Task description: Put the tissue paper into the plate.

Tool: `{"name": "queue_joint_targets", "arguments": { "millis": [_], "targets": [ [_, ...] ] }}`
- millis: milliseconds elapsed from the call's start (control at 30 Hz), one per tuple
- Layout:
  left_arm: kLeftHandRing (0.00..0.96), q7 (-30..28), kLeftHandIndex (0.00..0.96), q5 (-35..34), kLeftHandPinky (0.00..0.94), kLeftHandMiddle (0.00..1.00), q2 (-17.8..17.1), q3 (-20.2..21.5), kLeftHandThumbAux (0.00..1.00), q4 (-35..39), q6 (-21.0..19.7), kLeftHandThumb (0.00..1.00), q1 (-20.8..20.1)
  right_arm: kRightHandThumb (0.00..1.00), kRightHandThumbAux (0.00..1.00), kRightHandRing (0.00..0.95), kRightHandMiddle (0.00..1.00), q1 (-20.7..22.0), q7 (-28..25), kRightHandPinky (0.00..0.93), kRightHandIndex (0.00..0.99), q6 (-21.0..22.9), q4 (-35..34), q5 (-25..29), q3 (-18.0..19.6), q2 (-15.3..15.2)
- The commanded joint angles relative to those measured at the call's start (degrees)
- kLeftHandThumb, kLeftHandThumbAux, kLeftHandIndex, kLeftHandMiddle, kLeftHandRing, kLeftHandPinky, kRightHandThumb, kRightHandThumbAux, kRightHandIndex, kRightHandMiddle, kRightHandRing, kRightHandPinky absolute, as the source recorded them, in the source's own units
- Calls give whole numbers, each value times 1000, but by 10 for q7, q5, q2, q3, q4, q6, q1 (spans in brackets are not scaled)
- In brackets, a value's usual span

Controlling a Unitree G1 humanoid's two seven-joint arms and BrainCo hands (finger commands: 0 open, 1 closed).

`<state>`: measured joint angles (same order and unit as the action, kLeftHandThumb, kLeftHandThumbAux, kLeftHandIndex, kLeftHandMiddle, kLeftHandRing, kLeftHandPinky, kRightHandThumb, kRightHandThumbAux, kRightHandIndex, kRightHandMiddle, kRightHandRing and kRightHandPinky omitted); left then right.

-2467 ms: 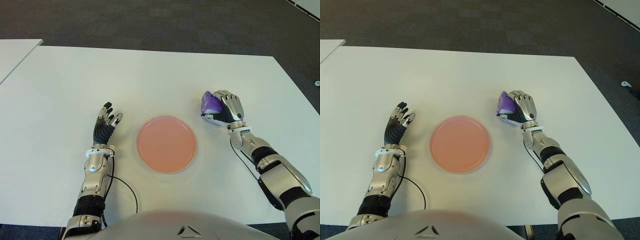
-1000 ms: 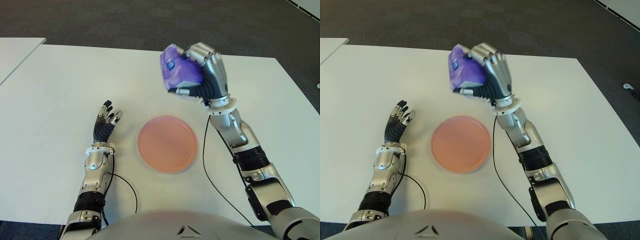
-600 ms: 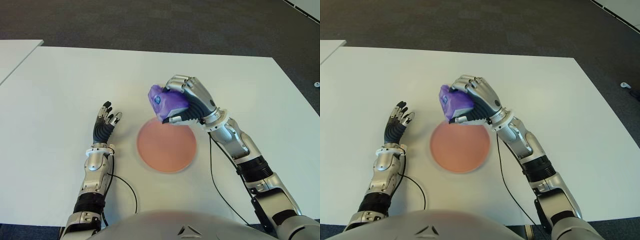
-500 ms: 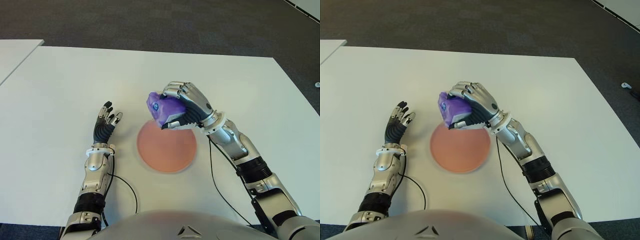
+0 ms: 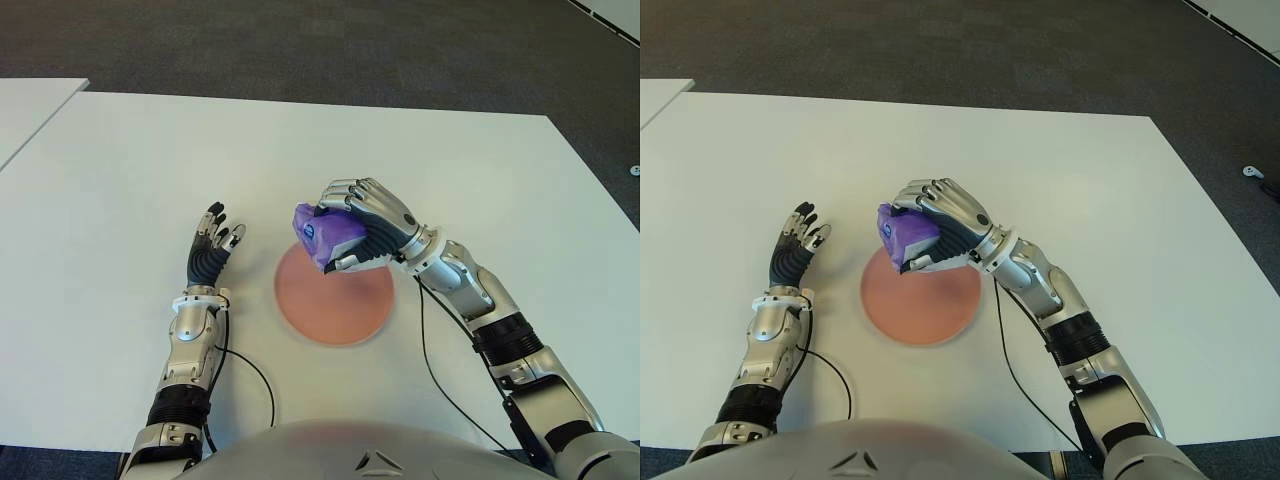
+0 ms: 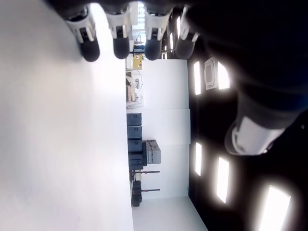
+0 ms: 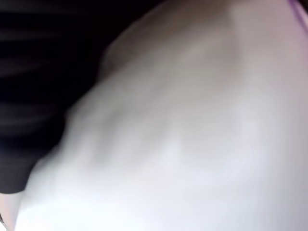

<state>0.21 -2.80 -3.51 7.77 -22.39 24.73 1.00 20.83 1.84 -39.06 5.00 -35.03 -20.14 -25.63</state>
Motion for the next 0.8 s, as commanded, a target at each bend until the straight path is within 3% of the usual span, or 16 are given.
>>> {"name": "queue_joint_targets", "arguments": {
  "millis": [33,800],
  "targets": [
    [0,-3,9,0,0,13,1,-2,571,-7,-13,0,5,853,678,835,538,-5,-2,833,397,-4,10,-17,1,-2],
    [0,-15,11,-2,0,9,-3,-4,575,-8,-9,0,5,853,679,827,536,-10,-47,813,397,-23,54,-11,-26,5]
  ]
}}
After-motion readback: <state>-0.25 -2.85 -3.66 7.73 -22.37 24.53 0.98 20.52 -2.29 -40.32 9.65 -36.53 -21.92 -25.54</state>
